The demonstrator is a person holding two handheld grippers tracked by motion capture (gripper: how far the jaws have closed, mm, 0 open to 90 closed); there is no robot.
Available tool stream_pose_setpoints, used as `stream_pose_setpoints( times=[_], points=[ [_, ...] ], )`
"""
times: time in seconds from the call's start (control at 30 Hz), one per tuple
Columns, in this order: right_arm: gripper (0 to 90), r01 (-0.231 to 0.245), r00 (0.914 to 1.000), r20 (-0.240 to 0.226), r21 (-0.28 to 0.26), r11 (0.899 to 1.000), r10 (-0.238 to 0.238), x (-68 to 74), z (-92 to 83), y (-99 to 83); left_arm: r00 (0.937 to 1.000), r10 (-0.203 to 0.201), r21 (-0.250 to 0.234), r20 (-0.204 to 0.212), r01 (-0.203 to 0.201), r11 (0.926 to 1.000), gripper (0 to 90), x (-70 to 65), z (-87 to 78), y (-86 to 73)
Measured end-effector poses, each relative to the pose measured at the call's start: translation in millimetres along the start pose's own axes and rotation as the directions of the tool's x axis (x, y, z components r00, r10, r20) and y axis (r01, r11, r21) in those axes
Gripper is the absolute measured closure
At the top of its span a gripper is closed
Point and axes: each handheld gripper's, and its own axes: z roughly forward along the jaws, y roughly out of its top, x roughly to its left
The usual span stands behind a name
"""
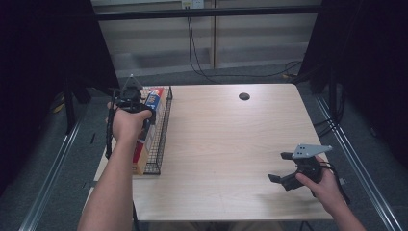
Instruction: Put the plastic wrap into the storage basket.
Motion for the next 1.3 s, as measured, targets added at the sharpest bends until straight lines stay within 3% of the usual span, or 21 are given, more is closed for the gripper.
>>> stream_pose_setpoints(
  times=[0.53, 1.0, 1.13, 1.3],
  points=[
    [1.5, -0.006, 0.9999, 0.009, -0.011, 1.000, 0.006, -0.2, -1.3, 0.1, 0.9987, -0.046, 0.010, -0.022, 0.046, 0.9989, 43.2, 7.9, 10.8, -4.5],
    [1.5, -0.006, 0.9999, 0.012, -0.009, 1.000, 0.006, -0.3, -1.5, 0.1, 0.9978, -0.060, 0.026, -0.027, 0.060, 0.9978, 43.2, 17.6, 24.4, -9.7],
    [1.5, -0.001, 1.0000, 0.004, -0.006, 1.000, 0.001, -0.4, -0.4, 0.1, 0.9985, -0.044, 0.038, -0.032, 0.045, 0.9983, 43.2, 19.7, 25.9, -9.4],
    [1.5, -0.002, 1.0000, 0.002, -0.006, 1.000, 0.002, -0.4, -0.7, 0.1, 0.9974, -0.063, 0.044, -0.035, 0.065, 0.9969, 43.1, 20.5, 29.3, -9.7]
  ],
)
